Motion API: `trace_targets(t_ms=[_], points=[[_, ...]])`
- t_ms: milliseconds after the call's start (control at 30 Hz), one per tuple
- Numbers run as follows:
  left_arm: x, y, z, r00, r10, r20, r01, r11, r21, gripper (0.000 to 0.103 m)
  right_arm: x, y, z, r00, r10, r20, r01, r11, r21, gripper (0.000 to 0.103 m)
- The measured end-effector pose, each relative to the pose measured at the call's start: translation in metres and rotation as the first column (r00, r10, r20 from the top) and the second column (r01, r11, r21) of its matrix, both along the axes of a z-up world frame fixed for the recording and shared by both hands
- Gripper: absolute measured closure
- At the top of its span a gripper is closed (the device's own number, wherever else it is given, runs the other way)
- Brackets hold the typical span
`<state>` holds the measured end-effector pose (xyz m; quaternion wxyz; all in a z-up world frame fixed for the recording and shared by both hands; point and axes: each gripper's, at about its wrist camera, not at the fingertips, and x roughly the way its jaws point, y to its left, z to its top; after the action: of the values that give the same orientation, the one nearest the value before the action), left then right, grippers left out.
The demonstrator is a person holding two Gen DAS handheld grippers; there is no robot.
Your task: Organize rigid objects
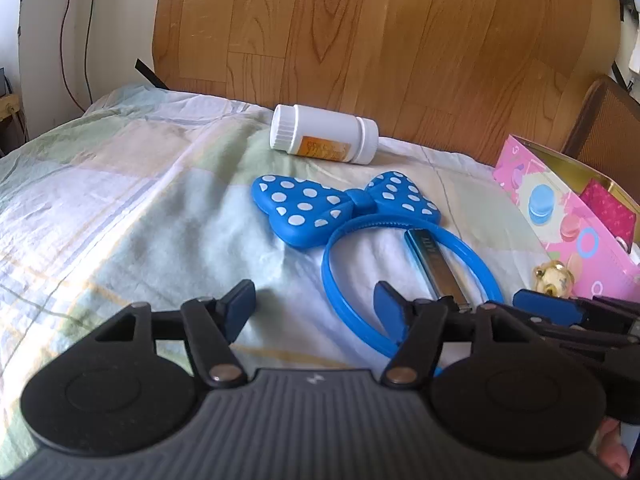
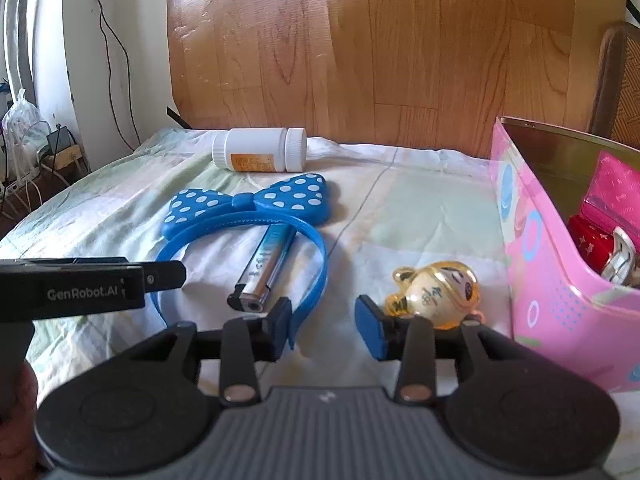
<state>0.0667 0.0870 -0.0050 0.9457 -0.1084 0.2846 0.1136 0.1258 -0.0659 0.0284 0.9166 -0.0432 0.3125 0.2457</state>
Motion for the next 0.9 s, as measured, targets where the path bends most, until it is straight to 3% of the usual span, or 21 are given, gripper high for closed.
trace_targets(t_ms=[800,900], points=[[-0.0003,-0.0026,0.0004,1.000,0.001,-0.011,-0.001,1.000,0.017,0.032,-0.0028,0.0047,0.0003,1.000,0.005,0.008,-0.005,1.000,-0.025,0.058],[-0.0002,-0.0025,0.0008,1.000,0.000,-0.012,0.001,1.000,0.017,0.032,-0.0033,0.0062,0.0005,1.000,0.014,0.008,-0.014,0.999,-0.030,0.054]])
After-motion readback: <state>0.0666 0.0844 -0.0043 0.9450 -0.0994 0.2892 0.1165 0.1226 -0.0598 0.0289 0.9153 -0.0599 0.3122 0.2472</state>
